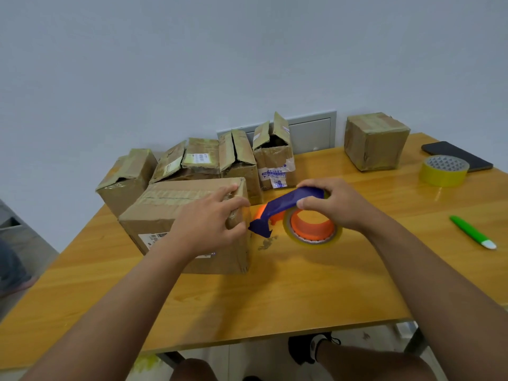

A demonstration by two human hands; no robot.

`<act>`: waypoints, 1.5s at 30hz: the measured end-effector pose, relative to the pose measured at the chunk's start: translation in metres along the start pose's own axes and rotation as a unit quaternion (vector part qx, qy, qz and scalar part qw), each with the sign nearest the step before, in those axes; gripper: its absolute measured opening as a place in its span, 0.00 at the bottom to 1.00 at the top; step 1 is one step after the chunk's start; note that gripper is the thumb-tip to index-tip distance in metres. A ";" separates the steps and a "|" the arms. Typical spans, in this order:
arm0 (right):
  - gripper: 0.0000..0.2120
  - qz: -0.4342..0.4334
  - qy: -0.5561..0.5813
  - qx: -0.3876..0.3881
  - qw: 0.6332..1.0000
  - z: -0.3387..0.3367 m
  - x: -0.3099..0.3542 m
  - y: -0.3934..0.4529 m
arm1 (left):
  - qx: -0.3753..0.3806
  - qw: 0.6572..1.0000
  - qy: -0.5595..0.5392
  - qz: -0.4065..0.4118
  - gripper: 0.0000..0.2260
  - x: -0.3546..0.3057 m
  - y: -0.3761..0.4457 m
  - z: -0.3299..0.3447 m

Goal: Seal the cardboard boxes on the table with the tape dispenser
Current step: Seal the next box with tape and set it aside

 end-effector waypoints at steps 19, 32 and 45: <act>0.18 0.056 -0.002 -0.232 0.971 -0.009 -0.029 -0.021 | 0.065 0.997 -0.029 0.043 0.29 0.009 -0.020 0.001; 0.27 0.009 0.105 -0.344 0.933 0.037 -0.043 -0.029 | -0.023 0.996 -0.046 -0.079 0.25 0.027 -0.036 0.002; 0.27 -0.010 0.086 -0.327 0.941 0.051 -0.049 -0.027 | -0.025 0.994 0.064 -0.087 0.39 0.027 -0.043 0.012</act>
Point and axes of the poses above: each hand's wrist, its own y-axis towards the middle knuckle, its own z-axis out of the palm, x = y × z, the point moved 10 cm from there along y, towards the middle knuckle, and after that the axes turned 11 degrees about x, right-handed, at the moved point
